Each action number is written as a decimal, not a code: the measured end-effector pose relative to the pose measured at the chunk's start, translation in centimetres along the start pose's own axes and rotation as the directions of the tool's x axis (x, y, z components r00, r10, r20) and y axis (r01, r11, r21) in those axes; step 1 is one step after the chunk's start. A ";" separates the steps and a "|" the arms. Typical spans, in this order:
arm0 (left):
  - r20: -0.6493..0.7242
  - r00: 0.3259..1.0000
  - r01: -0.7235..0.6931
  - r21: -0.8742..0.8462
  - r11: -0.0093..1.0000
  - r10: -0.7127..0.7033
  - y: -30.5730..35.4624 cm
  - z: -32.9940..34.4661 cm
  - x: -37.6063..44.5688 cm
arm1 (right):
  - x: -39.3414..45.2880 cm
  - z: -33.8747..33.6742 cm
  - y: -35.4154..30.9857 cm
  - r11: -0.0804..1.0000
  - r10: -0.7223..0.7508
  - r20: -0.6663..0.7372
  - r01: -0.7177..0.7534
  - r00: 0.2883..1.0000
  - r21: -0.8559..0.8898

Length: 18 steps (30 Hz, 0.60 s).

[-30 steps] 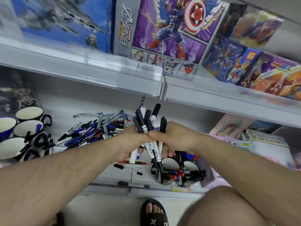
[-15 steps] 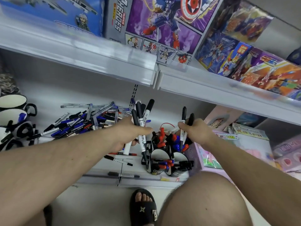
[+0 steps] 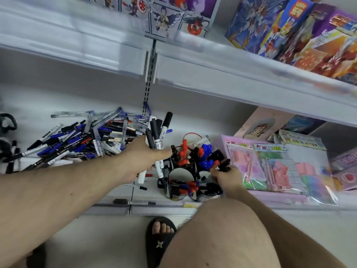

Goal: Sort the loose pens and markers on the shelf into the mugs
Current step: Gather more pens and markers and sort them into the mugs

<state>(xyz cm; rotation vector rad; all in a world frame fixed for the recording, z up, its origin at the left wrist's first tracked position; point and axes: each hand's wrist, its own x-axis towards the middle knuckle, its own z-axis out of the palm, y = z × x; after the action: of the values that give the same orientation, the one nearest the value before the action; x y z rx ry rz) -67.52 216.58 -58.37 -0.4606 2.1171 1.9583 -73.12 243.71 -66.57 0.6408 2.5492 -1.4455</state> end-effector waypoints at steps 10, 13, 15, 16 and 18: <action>0.056 0.998 0.028 0.051 0.998 -0.031 -0.6 0.4 0.6 | 1.1 0.4 1.7 0.872 -0.312 0.046 0.306 0.949 -0.381; 0.068 0.997 0.022 0.047 0.999 -0.025 -0.5 0.5 0.7 | 0.6 0.7 2.6 0.654 -0.527 0.110 0.484 0.843 -0.581; 0.069 0.997 0.020 0.045 0.999 -0.023 -0.5 0.6 0.8 | 0.2 1.2 3.6 0.416 -0.648 0.193 0.555 0.736 -0.720; 0.071 0.997 0.016 0.042 0.999 -0.019 -0.4 0.7 0.7 | 0.1 1.4 3.9 0.327 -0.672 0.246 0.577 0.699 -0.749; 0.075 0.997 0.012 0.033 0.999 -0.014 -0.2 0.8 0.5 | -0.4 1.3 4.1 0.258 -0.661 0.310 0.595 0.683 -0.762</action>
<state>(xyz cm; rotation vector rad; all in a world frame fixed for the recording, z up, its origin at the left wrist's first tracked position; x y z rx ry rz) -67.96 217.28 -58.79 -0.3877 2.0910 1.9006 -71.13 244.36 -70.40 -0.5992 3.2185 -0.0296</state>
